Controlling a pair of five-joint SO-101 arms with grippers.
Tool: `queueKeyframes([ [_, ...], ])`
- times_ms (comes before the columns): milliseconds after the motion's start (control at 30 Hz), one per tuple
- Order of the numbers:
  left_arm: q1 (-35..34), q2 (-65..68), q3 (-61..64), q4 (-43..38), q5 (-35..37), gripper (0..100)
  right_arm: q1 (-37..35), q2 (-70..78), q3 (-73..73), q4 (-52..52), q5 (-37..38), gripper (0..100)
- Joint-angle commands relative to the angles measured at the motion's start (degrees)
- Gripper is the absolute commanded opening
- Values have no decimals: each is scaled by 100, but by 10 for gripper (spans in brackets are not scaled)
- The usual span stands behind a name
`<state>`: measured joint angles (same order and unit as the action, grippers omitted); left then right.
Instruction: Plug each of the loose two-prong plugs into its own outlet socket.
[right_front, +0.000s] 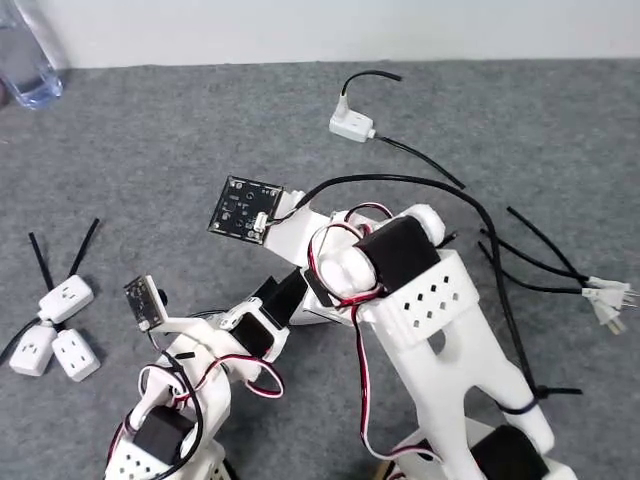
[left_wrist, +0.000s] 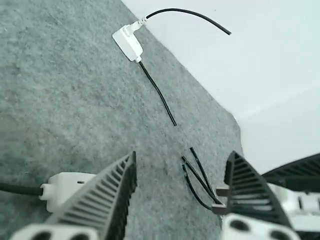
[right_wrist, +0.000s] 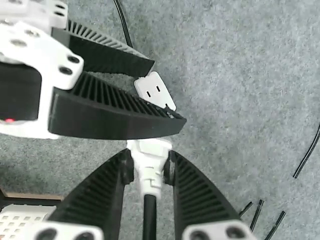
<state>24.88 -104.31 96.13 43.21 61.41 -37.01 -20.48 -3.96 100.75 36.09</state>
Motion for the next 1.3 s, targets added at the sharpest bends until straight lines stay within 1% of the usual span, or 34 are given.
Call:
queueKeyframes([
  [0,62,18,22,114,18,269,-22,-259,-659,127,-53,9],
  [167,62,18,22,105,9,269,-4,-207,-642,119,-35,9],
  [300,53,18,22,97,9,269,259,-198,-580,22,9,9],
  [467,0,9,22,79,9,269,505,-198,18,-198,396,9],
  [667,-791,9,22,-316,26,269,576,-198,413,-576,501,9],
  [833,-1134,18,22,-185,26,269,602,-92,580,-699,888,9],
  [933,-1679,18,22,35,9,269,620,347,686,-681,1231,9],
  [1100,-3270,18,22,35,-105,269,602,1156,703,-919,1758,9],
  [1167,-3789,18,22,62,-633,269,602,1367,712,-1051,1987,9],
  [1267,-4431,26,22,325,-1952,269,611,1613,712,-1156,2347,9],
])
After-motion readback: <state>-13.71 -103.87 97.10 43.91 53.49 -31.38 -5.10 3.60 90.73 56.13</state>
